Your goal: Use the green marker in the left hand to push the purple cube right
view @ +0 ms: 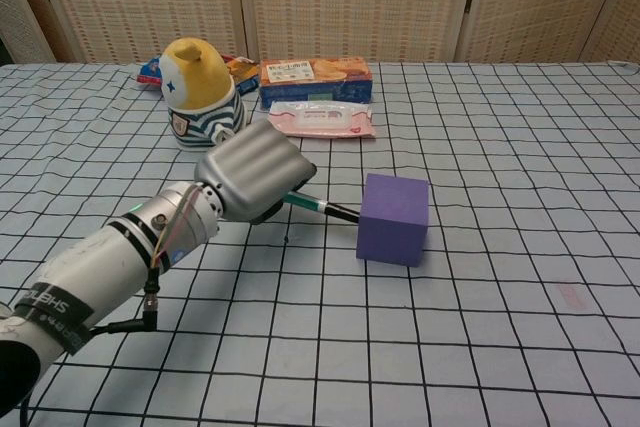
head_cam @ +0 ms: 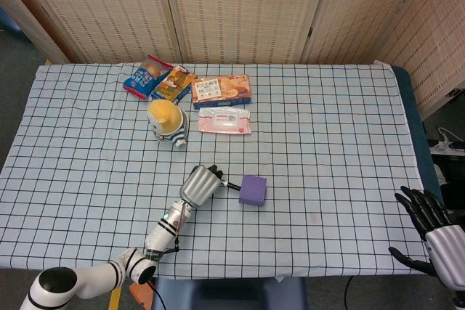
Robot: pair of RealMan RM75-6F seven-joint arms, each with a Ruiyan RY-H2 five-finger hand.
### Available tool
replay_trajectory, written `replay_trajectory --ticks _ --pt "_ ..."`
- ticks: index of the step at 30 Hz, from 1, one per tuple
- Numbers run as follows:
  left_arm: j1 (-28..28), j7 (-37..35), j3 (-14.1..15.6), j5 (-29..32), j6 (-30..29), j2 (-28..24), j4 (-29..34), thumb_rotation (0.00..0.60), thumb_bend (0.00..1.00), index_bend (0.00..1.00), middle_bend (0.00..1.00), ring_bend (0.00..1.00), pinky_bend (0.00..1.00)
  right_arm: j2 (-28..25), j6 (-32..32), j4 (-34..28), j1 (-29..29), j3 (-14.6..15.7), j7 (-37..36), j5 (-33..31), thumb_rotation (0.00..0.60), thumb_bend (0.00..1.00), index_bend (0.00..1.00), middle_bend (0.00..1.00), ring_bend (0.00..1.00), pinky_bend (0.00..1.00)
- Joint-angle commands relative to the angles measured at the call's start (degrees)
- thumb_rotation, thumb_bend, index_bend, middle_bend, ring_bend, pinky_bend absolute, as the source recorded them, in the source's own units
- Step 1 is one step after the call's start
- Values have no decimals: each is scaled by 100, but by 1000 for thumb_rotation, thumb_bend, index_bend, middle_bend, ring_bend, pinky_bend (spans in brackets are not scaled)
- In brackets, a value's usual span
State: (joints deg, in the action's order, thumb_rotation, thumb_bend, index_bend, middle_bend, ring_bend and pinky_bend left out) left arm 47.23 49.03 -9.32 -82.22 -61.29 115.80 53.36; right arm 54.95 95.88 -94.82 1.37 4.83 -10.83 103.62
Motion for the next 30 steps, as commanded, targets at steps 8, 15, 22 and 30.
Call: replay_trajectory --ticks 8,15,22,30 --pt "72 121 -67 30 -129 104 134 600 690 812 851 1000 1000 6 -21 -9 6 -11 46 -29 600 58 0 0 0 0" --pt "-368 121 226 -115 -569 -667 823 600 692 812 851 1000 1000 36 -87 -37 -1 -9 164 -39 600 58 0 0 0 0" --pt "-1243 -223 867 -374 -1333 -1811 1519 600 691 811 851 1000 1000 103 -191 -102 -35 -23 382 -31 600 58 0 0 0 0" --pt "-1895 -1373 1009 -164 -1582 -2218 767 600 688 801 844 1000 1000 223 -428 -181 -124 -26 665 -38 600 57 0 0 0 0"
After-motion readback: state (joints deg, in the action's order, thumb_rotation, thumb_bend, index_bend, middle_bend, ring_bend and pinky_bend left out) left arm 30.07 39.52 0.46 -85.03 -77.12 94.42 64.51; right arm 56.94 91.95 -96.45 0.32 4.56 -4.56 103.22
